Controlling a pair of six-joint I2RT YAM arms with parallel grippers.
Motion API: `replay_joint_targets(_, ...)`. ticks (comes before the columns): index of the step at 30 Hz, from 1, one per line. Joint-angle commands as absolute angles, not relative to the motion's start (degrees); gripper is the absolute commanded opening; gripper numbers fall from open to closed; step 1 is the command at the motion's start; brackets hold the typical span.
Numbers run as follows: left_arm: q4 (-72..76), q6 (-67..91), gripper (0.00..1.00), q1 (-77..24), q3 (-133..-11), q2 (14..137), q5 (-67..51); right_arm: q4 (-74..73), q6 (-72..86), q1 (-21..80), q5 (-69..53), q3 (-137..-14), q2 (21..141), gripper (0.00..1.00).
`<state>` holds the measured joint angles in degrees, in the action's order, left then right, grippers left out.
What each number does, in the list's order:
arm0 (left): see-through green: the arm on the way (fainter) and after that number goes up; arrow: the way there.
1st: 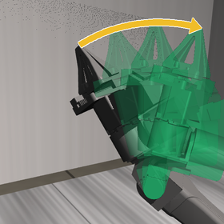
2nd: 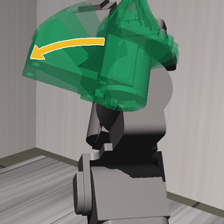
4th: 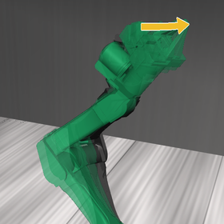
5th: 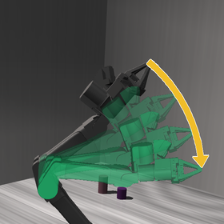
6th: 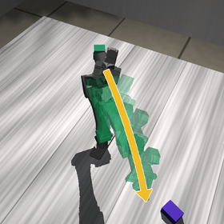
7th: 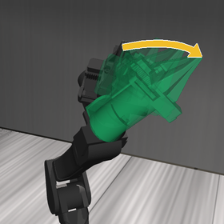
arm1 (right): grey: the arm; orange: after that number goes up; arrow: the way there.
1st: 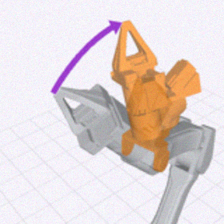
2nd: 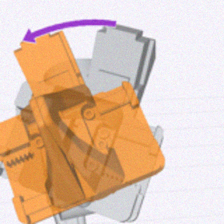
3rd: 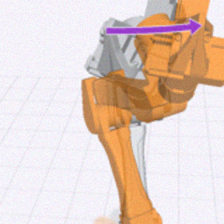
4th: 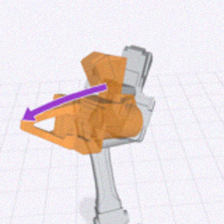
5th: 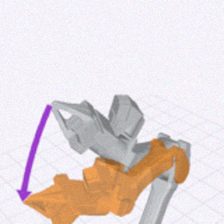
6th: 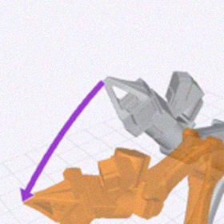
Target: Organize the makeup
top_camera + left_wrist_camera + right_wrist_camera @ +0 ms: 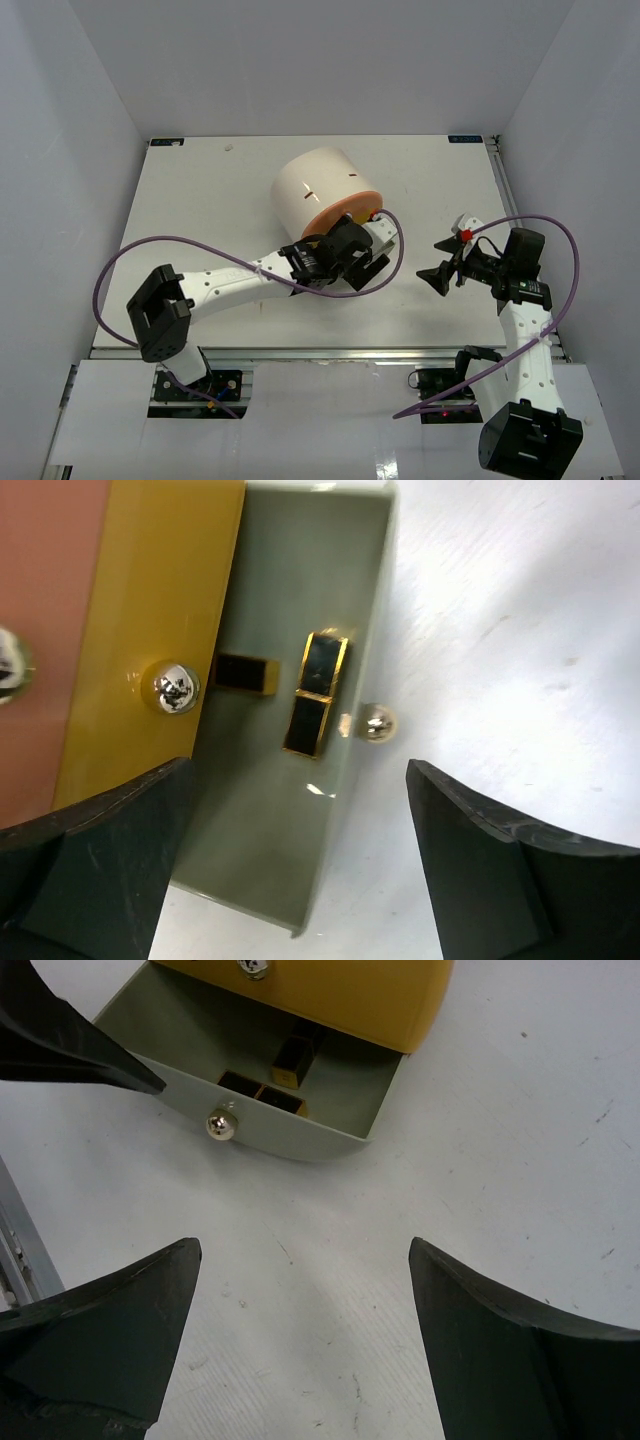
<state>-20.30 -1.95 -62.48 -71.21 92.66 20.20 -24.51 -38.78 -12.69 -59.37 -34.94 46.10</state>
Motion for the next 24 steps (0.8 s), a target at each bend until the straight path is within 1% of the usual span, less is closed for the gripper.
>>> replay_joint_targets(1, -19.33, 2.39, 0.98, -62.67, -76.11, 81.29, 10.66, -31.28, -52.59, -12.71, -65.65, -35.68, 46.79, 0.95)
replay_joint_targets(3, -19.19, 3.59, 0.98, -62.67, -76.98, 78.29, 8.93, -35.48, -58.07, -12.31, -66.67, -36.78, 48.26, 0.99)
replay_joint_targets(4, -19.1, 4.11, 0.98, -62.28, -77.19, 77.21, 8.37, -37.77, -63.34, -11.88, -66.91, -37.45, 49.02, 1.0)
replay_joint_targets(6, -19.16, 5.44, 0.98, -60.79, -77.4, 75.03, 7.3, -45.64, -73.76, -10.54, -66.53, -38.98, 51.97, 0.9)
replay_joint_targets(7, -19.13, 6.6, 0.98, -58.23, -77.31, 73.7, 5.04, -48.04, -78.98, -8.97, -65.59, -40.08, 53.51, 0.84)
replay_joint_targets(8, -19.08, 8.06, 0.98, -54.71, -77.11, 72.19, 1.76, -50.47, -84.89, -6.95, -64.33, -41.39, 55.38, 0.77)
replay_joint_targets(9, -18.86, 9.32, 0.98, -48.66, -76.52, 71.0, -1.57, -52.56, -87.37, -3.93, -63.32, -42.63, 56.41, 0.73)
replay_joint_targets(11, -17.85, 11.57, 0.98, -40.4, -75.24, 69.97, -8.54, -53.13, -89.32, 0.76, -60.39, -44.02, 58.26, 0.64)
replay_joint_targets(12, -17.75, 12.24, 0.98, -39.4, -75.19, 70.02, -10.97, -52.79, -89.57, 1.52, -58.98, -44.13, 58.95, 0.61)
replay_joint_targets(13, -17.13, 13.6, 0.98, -32.96, -74.88, 70.46, -14.02, -51.92, -89.63, 6.47, -57.11, -44.81, 60.0, 0.55)
replay_joint_targets(16, -16.11, 16.02, 0.98, -21.04, -75.61, 73.33, -23.56, -45.14, -87.15, 16.05, -49.68, -44.98, 61.48, 0.5)
replay_joint_targets(19, -13.95, 17.19, 0.98, -15.19, -77.03, 78.06, -30.32, -40.54, -86.62, 21.73, -43.76, -44.48, 63.64, 0.43)
replay_joint_targets(22, -10.68, 17.18, 0.98, -12.61, -78.49, 83.33, -36.0, -39.55, -88.51, 24.17, -41.22, -45.8, 68.09, 0.36)
replay_joint_targets(24, -9.92, 16.7, 0.98, -12.27, -79.85, 86.42, -37.66, -39.61, -89.11, 24.66, -40.13, -46.93, 70.93, 0.31)
